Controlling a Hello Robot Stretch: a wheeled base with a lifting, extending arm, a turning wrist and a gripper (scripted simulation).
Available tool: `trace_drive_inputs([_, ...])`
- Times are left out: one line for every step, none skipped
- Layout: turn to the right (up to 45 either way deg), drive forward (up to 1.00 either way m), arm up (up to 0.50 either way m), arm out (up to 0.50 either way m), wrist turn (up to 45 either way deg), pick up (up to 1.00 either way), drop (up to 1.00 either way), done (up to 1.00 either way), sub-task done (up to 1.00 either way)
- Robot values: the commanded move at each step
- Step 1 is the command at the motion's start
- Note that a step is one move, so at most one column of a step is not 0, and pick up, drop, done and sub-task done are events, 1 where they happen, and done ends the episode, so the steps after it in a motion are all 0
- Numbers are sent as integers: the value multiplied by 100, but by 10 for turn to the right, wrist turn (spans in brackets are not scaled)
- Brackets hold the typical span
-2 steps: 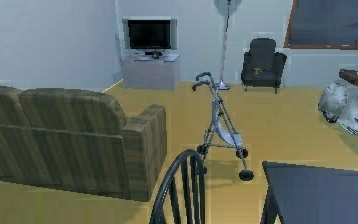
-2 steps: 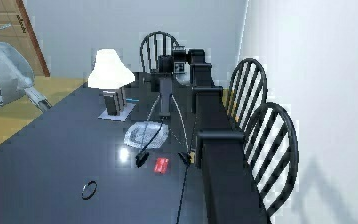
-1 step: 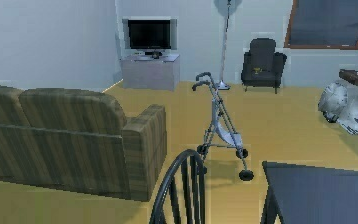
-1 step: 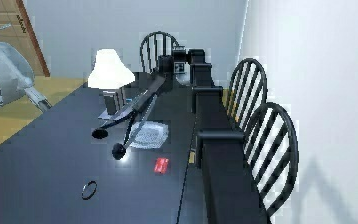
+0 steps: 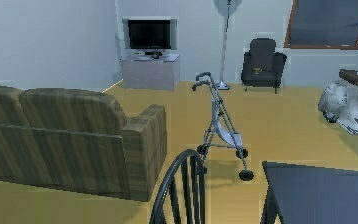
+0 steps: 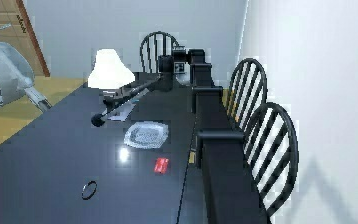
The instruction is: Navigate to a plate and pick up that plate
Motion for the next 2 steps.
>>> trace_drive_inputs([0, 0, 0, 0, 450, 0, 0, 0, 0])
trace_drive_inputs([0, 0, 0, 0, 180, 0, 0, 0, 0])
